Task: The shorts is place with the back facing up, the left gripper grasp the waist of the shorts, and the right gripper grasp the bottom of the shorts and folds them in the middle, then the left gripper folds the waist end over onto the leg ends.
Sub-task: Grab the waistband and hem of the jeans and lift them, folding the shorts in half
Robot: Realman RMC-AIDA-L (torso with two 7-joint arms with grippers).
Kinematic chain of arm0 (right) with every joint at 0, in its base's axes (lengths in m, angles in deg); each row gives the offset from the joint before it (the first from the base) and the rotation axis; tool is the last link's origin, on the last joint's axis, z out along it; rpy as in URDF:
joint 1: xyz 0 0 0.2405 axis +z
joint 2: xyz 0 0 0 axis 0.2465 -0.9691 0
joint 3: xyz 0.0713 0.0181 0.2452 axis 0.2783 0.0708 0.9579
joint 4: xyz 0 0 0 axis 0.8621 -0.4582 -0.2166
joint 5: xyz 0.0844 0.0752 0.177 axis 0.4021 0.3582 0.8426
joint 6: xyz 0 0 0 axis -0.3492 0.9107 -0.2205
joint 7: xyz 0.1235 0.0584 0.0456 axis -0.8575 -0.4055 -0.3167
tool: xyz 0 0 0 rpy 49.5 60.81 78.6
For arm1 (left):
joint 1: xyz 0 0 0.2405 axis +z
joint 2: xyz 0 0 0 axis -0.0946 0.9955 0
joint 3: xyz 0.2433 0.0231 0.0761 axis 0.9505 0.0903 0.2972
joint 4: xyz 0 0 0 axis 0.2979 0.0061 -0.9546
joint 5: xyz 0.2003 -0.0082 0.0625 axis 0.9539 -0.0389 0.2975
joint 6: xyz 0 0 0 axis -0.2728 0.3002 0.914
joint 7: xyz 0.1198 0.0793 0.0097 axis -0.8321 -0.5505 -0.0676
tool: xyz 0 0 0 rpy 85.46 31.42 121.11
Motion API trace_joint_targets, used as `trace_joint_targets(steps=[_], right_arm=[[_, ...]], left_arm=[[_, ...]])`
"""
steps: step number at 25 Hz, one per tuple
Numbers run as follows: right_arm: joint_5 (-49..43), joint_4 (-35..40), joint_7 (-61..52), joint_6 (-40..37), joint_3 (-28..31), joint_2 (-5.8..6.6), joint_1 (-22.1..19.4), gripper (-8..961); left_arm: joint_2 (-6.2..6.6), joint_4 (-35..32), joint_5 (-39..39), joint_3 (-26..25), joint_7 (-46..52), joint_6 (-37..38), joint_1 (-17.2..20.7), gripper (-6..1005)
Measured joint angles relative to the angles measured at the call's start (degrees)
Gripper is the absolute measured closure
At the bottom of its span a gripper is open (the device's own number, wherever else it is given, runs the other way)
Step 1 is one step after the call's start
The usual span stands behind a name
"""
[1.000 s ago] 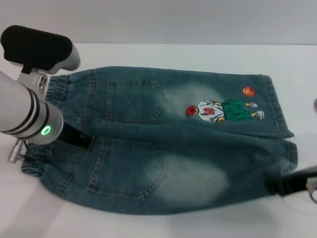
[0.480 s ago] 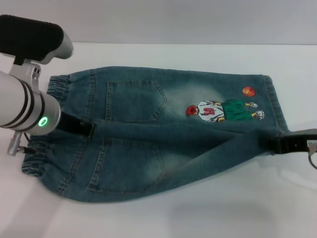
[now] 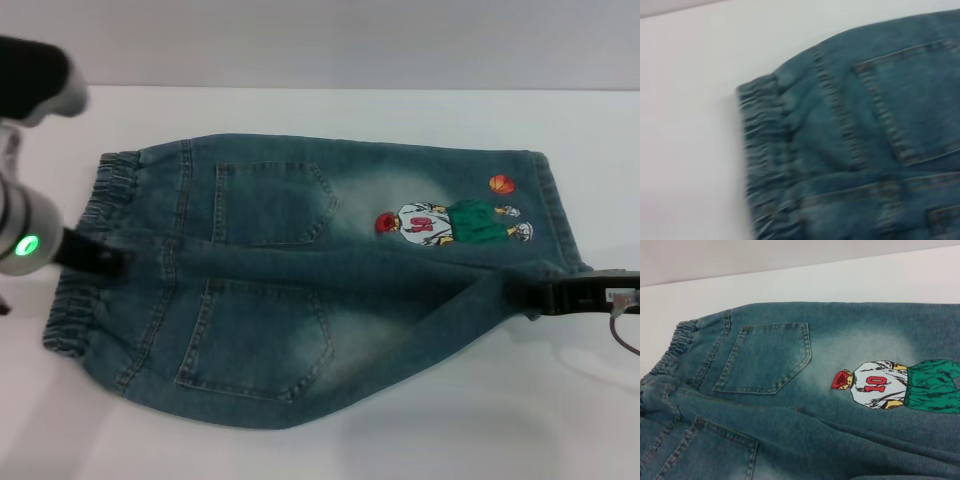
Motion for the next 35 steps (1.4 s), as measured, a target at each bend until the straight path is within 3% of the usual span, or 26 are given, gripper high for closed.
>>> trace_joint_targets(steps=[2,3,5,8,10,14,28,35], right_arm=[[0.0,0.0,0.0,0.1,0.0,0.01,-0.1,916],[0.0,0.1,0.0,0.1,0.1,0.02,-0.1,916],[0.0,0.2,0.1,0.2,0.1,0.02,-0.1,916],[-0.2,0.4,0.1,0.3,0.4,0.05,0.2,916],[-0.1,0.8,0.1,0.3,0.4,0.08,0.6,916],[-0.2,1.2,0.1,0.4,0.5,0.13,1.3,917],[-0.4,2.6,0.1,0.5,0.6,0.32,2.4,917],[-0.4,2.6,0.1,0.6,0.6,0.31,2.9,917]], left_arm=[[0.00,0.0,0.0,0.0,0.0,0.0,0.0,944],[0.20,-2.2,0.0,-3.8,-0.8,-1.0,0.3,944],[0.27,-3.4,0.0,-5.6,-1.5,-1.3,0.4,943],[0.27,-3.4,0.0,-5.6,-1.5,-1.3,0.4,833],[0.90,-8.4,0.0,-7.5,-3.2,-2.0,-0.8,749],[0.96,-11.1,0.1,-7.6,-3.7,-2.9,-2.2,561],[1.45,-13.4,0.1,-7.6,-3.9,-4.0,-3.3,140],[1.07,-15.1,0.1,-7.5,-4.0,-4.2,-4.4,139]])
